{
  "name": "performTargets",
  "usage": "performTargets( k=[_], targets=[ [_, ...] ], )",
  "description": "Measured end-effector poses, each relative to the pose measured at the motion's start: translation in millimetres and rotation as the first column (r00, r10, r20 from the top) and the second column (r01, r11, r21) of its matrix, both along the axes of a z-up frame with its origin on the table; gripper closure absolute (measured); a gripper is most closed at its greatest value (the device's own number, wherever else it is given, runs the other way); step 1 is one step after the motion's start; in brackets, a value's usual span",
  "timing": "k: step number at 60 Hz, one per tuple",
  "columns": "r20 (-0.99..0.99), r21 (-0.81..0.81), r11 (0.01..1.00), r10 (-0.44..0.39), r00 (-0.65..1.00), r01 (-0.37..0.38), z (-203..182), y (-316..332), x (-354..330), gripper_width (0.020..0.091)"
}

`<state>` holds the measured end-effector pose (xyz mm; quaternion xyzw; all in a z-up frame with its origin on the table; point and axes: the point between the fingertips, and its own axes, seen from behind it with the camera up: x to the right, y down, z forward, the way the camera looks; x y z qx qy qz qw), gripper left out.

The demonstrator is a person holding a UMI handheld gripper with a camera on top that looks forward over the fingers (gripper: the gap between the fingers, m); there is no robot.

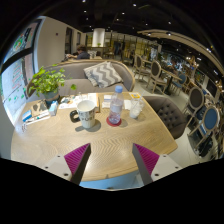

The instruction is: Pour water

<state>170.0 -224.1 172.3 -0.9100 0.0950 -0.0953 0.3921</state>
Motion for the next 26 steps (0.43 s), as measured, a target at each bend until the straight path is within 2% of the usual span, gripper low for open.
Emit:
performTargets(
  k=[11, 26],
  targets=[
    [0.024, 0.006, 1.0, -0.005, 1.0, 0.005, 17.1, -27.6, -10.3, 0.0248],
    [0.082, 0.025, 1.0, 0.012, 0.997, -0.014, 31.8, -29.8, -9.5, 0.0251]
  ],
)
